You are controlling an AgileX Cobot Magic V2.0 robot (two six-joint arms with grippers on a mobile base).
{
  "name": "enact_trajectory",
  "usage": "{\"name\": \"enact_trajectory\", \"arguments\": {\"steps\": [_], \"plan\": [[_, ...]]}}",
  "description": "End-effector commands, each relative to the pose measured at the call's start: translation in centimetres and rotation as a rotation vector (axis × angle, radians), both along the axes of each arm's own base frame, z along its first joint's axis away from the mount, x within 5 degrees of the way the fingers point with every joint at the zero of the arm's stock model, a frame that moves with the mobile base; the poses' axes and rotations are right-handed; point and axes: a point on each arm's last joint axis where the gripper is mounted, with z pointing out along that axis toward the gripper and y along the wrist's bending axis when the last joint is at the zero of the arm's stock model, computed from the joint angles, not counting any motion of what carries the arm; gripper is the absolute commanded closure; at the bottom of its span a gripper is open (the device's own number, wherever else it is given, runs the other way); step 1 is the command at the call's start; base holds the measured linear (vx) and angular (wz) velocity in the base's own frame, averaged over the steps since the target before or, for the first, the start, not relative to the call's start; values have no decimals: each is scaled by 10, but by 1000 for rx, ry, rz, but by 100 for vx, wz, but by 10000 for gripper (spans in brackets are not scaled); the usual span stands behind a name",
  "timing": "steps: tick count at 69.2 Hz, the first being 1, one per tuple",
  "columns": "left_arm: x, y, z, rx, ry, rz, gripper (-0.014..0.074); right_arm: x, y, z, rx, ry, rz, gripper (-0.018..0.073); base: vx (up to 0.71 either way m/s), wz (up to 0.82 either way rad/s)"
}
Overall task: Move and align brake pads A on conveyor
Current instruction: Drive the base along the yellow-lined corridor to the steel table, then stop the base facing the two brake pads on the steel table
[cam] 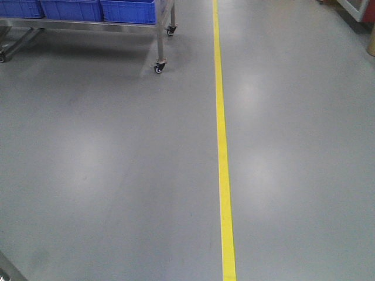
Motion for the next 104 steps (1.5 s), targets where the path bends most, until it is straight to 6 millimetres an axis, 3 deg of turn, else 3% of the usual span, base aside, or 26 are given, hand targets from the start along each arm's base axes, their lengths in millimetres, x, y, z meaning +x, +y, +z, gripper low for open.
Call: {"name": "enact_trajectory", "arguments": {"steps": [1,28,104], "plan": [[2,-1,13,-16,-79,-10,83,1,-1,15,-8,-94,-14,125,55,15],[2,-1,13,-16,-79,-10,83,1,-1,15,-8,-94,-14,125,48,39],[2,-1,13,-16,-79,-10,83,1,-1,15,-8,-92,-14,125,27,97]]}}
